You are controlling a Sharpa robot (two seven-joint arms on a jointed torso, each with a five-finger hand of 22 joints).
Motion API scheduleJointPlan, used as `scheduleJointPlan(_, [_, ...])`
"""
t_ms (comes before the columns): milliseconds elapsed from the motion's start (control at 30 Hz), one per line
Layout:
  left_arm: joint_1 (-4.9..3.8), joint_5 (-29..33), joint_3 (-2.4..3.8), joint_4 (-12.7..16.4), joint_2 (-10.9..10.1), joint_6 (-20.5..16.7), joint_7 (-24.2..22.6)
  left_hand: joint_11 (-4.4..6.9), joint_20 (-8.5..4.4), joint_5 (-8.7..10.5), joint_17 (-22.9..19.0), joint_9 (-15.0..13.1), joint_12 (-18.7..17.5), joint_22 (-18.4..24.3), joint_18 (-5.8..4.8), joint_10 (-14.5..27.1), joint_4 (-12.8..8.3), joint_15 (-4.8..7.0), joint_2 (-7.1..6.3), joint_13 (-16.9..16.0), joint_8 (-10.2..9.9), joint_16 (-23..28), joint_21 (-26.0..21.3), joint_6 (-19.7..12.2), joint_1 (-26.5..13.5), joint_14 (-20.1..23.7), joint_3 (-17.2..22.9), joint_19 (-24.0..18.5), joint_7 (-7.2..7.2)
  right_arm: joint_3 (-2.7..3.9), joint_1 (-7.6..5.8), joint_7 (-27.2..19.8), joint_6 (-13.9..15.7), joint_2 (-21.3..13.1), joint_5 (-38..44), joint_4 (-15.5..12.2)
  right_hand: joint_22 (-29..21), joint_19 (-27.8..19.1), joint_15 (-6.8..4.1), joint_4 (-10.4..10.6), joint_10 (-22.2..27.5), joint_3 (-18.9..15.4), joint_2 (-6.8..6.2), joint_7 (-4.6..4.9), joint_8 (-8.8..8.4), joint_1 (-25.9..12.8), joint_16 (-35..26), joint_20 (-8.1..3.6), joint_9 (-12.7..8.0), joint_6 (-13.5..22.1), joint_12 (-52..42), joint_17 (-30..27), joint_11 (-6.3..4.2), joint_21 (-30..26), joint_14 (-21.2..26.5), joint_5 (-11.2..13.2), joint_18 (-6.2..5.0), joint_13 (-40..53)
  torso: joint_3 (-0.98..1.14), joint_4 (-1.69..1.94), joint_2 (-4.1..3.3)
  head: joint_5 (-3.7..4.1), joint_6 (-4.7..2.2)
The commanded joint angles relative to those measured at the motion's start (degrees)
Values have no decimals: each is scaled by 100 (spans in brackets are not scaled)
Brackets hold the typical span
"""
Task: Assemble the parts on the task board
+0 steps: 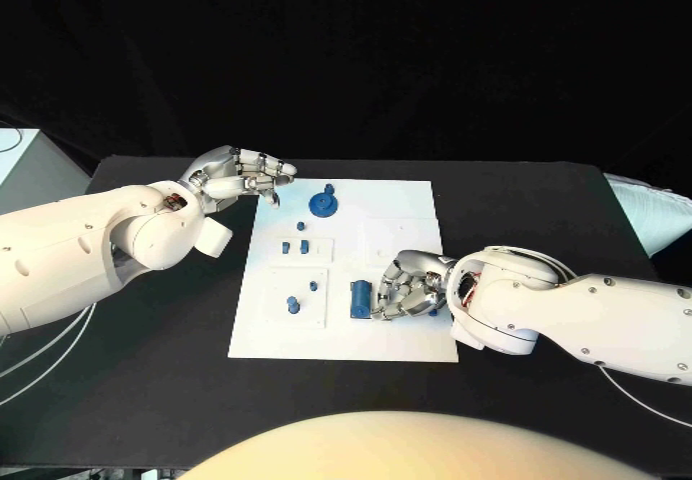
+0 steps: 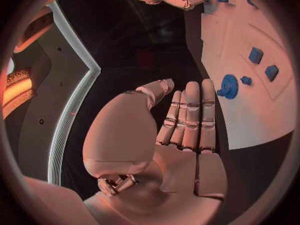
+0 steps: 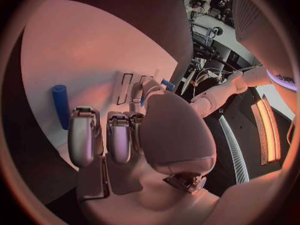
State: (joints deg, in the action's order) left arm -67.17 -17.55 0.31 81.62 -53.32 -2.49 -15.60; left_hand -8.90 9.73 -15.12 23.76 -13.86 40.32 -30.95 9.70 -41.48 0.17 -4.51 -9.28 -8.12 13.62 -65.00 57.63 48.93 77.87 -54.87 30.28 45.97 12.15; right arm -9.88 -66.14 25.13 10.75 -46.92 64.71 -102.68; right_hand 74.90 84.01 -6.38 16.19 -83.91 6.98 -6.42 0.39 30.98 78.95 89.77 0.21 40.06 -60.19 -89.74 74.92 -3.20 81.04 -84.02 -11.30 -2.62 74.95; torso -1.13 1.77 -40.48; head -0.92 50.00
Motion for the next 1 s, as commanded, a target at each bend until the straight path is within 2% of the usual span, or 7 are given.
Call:
scheduleJointPlan(33, [-3, -1, 3, 6, 10, 93, -20, -4, 32, -19, 8, -7, 25, 5, 90, 42, 34, -13, -6, 9, 21, -20, -31, -32, -43, 36, -14, 26, 12, 0, 5, 10, -146, 1, 71, -3, 1305, 450, -31, 6, -609, 25, -37, -18, -28, -3, 23, -57, 2, -13, -26, 1508, -39, 36, -598, 31, 108, 1505, -2, 1, -1, 5, 0])
scheduleJointPlan(533, [-2, -4, 1, -7, 13, 109, -5, -5, 33, -20, 9, -8, 37, 27, 91, 56, 49, -15, -8, 16, 31, -27, -57, -46, -42, 43, -16, 41, 14, 1, 5, -338, -188, -134, -159, -160, 1302, 448, -17, 47, -609, 112, -157, 3, -43, -217, 23, -48, 28, -52, -26, 1508, -20, 25, -598, 46, 106, 1505, -2, 0, 1, -23, 0])
scheduleJointPlan(800, [-2, -4, 0, -13, 20, 115, -6, -5, 33, -20, 9, -8, 37, 27, 91, 56, 49, -15, -8, 16, 31, -27, -57, -46, -42, 43, -16, 41, 14, 11, -1, -494, 203, -202, -126, -269, 1307, 452, -14, 50, -609, 142, -160, 4, -42, -301, 23, -46, 41, -69, -26, 1508, -19, 45, -598, 43, 110, 1505, -3, 0, 5, -6, -1])
scheduleJointPlan(1000, [-2, -5, -1, -13, 23, 117, -9, -5, 33, -20, 9, -8, 37, 27, 91, 56, 49, -15, -8, 16, 31, -27, -57, -46, -42, 43, -16, 41, 14, 13, -5, -454, 304, -136, -71, -198, 1307, 452, -15, 52, -609, 152, -152, 4, -42, -324, 23, -46, 45, -73, -26, 1508, -18, 47, -598, 42, 110, 1505, -1, 3, -1, -9, 0])
